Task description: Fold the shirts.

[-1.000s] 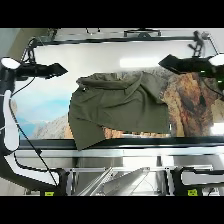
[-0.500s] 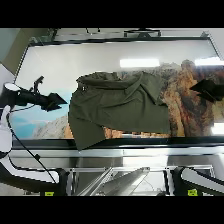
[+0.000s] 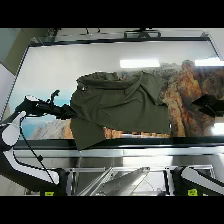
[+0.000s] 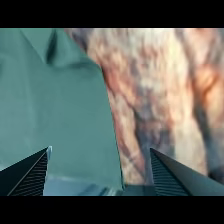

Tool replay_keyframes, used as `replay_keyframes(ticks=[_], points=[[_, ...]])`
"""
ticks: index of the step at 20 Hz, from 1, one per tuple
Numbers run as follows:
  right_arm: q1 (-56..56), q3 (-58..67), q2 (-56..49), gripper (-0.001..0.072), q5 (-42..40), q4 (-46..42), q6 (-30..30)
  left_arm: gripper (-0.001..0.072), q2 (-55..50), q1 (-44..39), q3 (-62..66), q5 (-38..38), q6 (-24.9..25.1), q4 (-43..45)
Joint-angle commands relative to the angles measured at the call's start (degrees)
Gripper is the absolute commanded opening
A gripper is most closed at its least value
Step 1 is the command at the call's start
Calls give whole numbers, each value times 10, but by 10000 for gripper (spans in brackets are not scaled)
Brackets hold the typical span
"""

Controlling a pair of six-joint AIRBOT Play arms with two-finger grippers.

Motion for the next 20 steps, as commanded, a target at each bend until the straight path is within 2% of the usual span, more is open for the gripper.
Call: replay_keyframes(ticks=[1,2,3,8,9,10,11,14,18,19,20], points=[[0,-87,0,688,1,-8,-17,272,19,-5,7,-3,11,11],[2,-123,0,688,-8,-7,-26,63,30,-5,11,-3,16,13],[4,-154,0,688,-21,-6,-34,14,40,-5,16,-3,22,12],[53,-234,-21,686,-68,-3,-49,13,48,-6,50,-24,17,10],[72,-235,-31,635,-68,-2,-44,13,48,-6,55,-28,14,9],[96,-235,-43,491,-68,-2,-44,13,48,-6,58,-29,9,8],[119,-235,-53,462,-70,-1,-42,12,48,-6,58,-30,6,8],[174,-235,-68,461,-89,23,-38,12,48,-6,54,-31,3,8],[186,-235,-69,459,-119,68,-48,13,48,-6,55,-31,1,8],[186,-235,-69,435,-125,82,-51,12,48,-6,55,-31,-1,8],[186,-235,-69,246,-129,89,-51,12,48,-6,55,-31,-2,8]])
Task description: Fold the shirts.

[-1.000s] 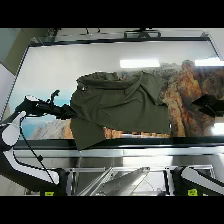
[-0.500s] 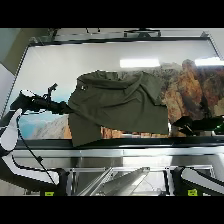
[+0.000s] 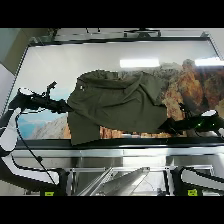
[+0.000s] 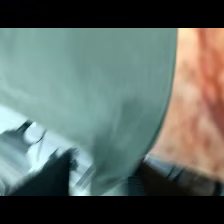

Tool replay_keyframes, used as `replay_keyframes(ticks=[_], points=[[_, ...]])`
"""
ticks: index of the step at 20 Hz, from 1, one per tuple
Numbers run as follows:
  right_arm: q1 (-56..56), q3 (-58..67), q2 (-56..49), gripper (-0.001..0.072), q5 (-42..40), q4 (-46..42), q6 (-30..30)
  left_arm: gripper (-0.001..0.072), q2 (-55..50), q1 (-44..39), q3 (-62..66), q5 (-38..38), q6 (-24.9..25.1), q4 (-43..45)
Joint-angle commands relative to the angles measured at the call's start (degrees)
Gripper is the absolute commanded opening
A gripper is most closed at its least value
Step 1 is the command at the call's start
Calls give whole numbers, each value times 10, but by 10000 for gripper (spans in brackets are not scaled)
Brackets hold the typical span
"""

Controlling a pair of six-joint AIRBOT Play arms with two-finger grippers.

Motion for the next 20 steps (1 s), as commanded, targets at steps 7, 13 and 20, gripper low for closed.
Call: replay_keyframes(ticks=[7,13,20], points=[[-3,88,111,17,64,137,-6,30,123,4,2,-16,-4,-39],[-109,381,355,16,50,306,-6,32,409,116,55,-55,91,-445],[-177,573,459,16,-70,334,-90,33,518,316,248,-39,54,-510]])
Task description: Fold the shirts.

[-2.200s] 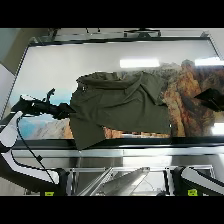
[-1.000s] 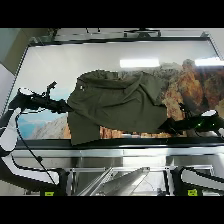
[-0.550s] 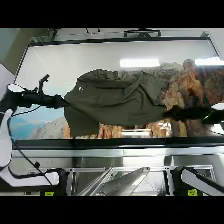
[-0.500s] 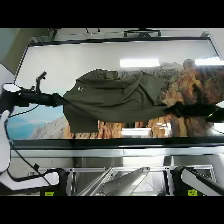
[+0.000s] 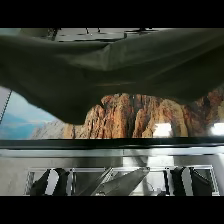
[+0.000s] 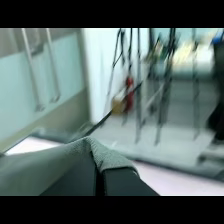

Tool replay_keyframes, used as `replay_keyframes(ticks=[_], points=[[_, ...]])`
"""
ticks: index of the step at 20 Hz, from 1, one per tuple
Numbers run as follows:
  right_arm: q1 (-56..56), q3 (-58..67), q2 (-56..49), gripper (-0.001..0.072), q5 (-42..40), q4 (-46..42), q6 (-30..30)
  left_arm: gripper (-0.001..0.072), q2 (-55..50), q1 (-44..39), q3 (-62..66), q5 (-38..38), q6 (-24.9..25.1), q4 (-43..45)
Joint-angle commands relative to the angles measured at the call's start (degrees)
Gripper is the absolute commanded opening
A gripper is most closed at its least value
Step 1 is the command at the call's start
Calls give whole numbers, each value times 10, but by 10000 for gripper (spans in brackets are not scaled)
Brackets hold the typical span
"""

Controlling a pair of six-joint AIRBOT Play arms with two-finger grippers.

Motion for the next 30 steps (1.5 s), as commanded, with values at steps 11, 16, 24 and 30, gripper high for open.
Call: replay_keyframes(ticks=[11,16,24,30], points=[[103,-159,-238,16,40,7,-65,31,-309,-237,67,24,-78,257],[145,-220,-444,16,-29,10,-117,31,-497,-294,68,132,-83,342],[165,-163,-684,15,-104,123,-203,31,-698,-302,155,223,-78,332],[176,-95,-726,16,-95,147,-203,30,-731,-303,263,213,-99,349]])
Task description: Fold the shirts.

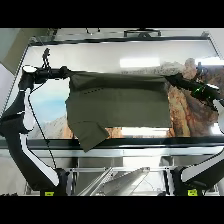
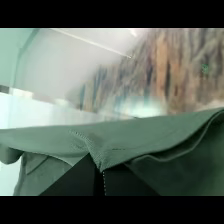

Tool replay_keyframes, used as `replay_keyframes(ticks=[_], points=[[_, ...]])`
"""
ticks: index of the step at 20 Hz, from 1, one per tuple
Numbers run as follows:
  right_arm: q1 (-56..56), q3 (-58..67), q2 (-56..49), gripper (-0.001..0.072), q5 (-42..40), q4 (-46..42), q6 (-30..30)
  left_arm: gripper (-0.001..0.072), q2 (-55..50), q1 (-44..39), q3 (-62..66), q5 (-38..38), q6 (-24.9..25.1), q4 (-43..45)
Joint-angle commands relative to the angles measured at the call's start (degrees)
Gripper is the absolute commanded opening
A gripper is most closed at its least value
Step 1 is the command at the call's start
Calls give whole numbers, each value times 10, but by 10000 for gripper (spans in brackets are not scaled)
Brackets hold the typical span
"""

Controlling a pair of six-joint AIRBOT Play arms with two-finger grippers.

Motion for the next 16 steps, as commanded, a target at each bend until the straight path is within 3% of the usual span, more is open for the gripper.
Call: replay_keyframes(ticks=[1,5,11,16], points=[[1,21,-19,16,6,0,-8,30,-15,1,42,-14,-15,37],[3,21,-21,16,-16,-117,28,29,-17,-4,6,-35,-26,87],[4,20,-29,16,-30,-145,35,29,-17,-4,-84,-2,-19,87],[21,21,-39,18,-42,-217,88,31,-17,-4,-78,-25,-20,87]])
